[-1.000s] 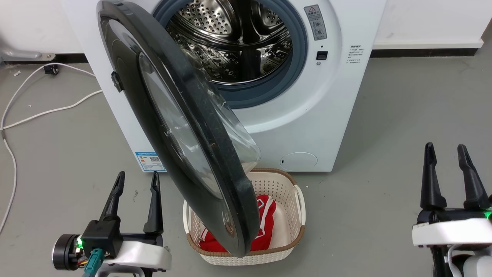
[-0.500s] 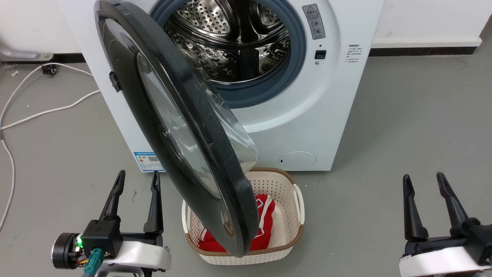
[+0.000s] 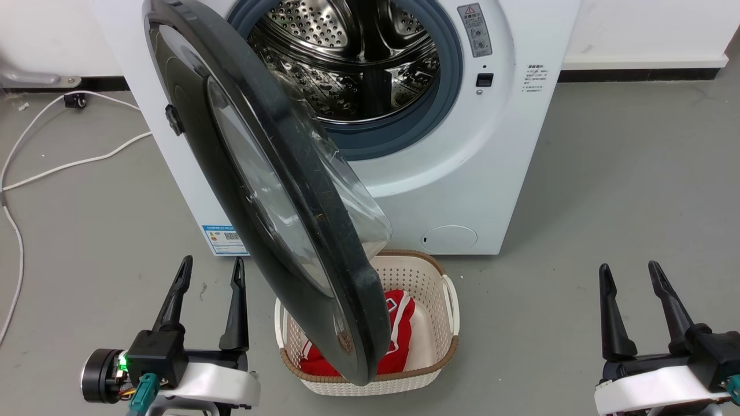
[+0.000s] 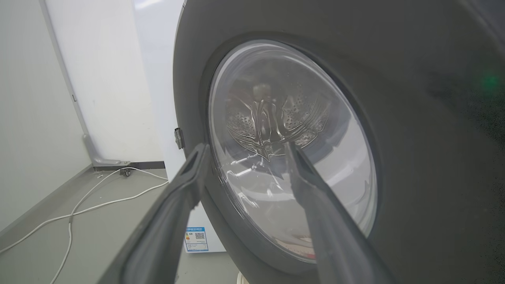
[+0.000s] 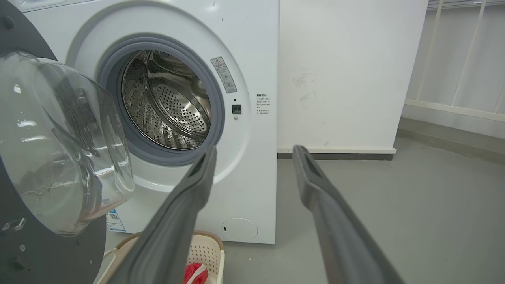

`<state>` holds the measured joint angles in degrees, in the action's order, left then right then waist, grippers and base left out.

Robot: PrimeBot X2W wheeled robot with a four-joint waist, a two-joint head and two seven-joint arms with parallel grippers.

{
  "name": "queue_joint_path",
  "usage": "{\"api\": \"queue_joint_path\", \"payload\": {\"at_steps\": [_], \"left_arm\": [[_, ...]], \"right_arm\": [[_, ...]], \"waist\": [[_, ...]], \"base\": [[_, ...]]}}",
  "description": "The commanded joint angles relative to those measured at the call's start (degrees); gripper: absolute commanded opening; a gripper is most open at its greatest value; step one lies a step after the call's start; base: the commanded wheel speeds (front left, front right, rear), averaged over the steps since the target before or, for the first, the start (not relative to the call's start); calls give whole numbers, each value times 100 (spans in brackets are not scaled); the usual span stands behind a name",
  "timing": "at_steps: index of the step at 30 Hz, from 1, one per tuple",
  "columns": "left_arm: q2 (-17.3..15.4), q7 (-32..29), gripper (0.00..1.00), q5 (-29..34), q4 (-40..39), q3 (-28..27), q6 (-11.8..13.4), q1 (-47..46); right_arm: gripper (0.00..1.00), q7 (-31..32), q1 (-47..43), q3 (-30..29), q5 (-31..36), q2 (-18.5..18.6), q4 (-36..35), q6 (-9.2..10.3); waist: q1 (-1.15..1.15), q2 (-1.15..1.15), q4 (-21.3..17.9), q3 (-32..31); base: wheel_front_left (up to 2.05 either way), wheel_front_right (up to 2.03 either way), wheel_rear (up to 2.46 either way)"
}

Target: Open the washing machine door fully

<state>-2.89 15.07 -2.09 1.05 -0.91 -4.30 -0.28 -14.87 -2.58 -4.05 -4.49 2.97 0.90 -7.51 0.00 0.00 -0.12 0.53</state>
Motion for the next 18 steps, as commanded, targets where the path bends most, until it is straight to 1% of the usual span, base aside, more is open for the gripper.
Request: {"api": "queue_joint_path", "payload": {"at_steps": [1,2,3,4,5,13,18], "left_arm": [[2,14,100,31,-9,-8,-8,44],[2,14,94,23,-15,-11,-9,39],[2,14,49,18,-21,-12,-12,35],[2,14,24,16,-27,-14,-17,31],[2,14,0,11,-32,-16,-19,26],[2,14,0,-63,-66,-48,-29,-47],[2,14,0,-169,-485,-126,33,-197]], "right_arm": [[100,-25,66,14,13,-18,16,3],[100,-26,75,17,10,-18,24,4],[100,-26,85,21,13,-18,30,3],[100,-28,93,27,7,-18,35,4],[100,-29,97,32,12,-18,40,4],[100,-35,116,44,8,-18,65,4],[100,-33,106,28,-30,-19,58,4]], "waist": [[0,0,-3,10],[0,0,-7,19],[0,0,-10,26],[0,0,-13,33],[0,0,-15,39],[0,0,-14,42],[0,0,5,41]], "base": [[0,0,0],[0,0,0],[0,0,0],[0,0,0],[0,0,0],[0,0,0],[0,0,0]]}}
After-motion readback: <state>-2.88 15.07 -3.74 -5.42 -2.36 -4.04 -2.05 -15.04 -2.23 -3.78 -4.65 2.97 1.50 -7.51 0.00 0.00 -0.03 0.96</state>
